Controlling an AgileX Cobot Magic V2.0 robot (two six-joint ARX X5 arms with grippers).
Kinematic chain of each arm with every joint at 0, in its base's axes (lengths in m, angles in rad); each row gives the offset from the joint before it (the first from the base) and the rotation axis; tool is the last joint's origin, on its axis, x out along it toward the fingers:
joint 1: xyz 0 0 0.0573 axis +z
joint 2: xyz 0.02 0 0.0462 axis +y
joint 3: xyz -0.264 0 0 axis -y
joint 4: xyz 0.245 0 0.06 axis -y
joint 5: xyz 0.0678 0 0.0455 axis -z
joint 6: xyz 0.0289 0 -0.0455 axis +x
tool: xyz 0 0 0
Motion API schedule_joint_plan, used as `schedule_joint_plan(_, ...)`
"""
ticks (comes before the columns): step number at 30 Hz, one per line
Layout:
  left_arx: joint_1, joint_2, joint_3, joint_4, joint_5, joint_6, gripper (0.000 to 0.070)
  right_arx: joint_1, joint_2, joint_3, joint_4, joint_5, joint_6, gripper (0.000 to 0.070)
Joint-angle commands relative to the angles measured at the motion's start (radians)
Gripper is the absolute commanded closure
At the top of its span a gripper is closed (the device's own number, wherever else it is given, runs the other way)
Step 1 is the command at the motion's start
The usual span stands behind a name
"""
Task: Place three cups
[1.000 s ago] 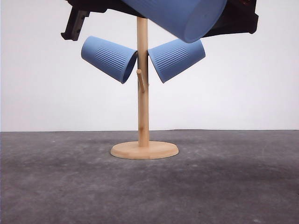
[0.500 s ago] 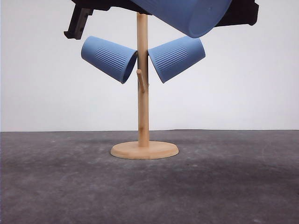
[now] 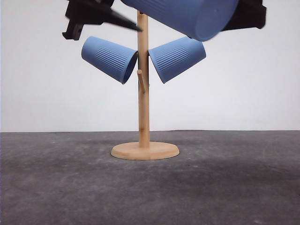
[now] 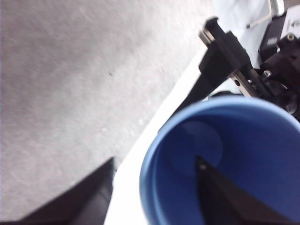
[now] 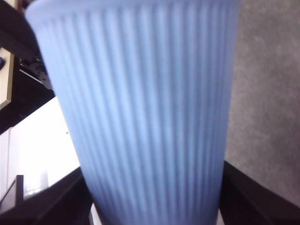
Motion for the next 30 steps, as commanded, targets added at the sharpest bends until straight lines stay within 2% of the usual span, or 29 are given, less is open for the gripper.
schedule_joint_plan(1,0.013,0.009,0.026,0.002,0.002,0.013,0.0331,-0.003,0.004,0.013,-0.011,-0.003,0.014,0.0365)
schedule_joint_plan(6,0.103,0.002,0.026,-0.003,0.002,0.033,0.0315,-0.025,0.004,0.013,-0.080,-0.007,0.035,0.0365)
schedule_joint_plan(9,0.168,-0.017,0.027,-0.004,0.002,0.043,0.0238,-0.025,0.004,0.013,-0.098,-0.013,0.098,0.0365)
schedule_joint_plan(10,0.190,-0.025,0.027,-0.002,0.002,0.046,0.0218,-0.025,0.004,0.013,-0.099,-0.018,0.130,0.0365)
schedule_joint_plan(14,0.279,-0.071,0.027,-0.002,0.002,0.048,0.0213,-0.025,0.015,0.013,-0.099,-0.037,0.344,0.0365)
schedule_joint_plan(18,0.351,-0.126,0.027,0.000,0.002,0.059,0.0213,-0.025,0.049,0.013,-0.082,-0.069,0.457,0.0365)
schedule_joint_plan(23,0.398,-0.191,0.027,-0.002,0.002,0.091,0.0214,-0.026,0.151,0.013,0.055,-0.207,0.634,0.0365)
schedule_joint_plan(28,0.407,-0.231,0.027,-0.001,0.002,0.093,0.0214,-0.053,0.253,0.013,0.321,-0.342,0.874,0.0365)
schedule_joint_plan(30,0.407,-0.239,0.027,-0.002,0.002,0.093,0.0214,-0.065,0.284,0.013,0.400,-0.363,0.953,0.0365)
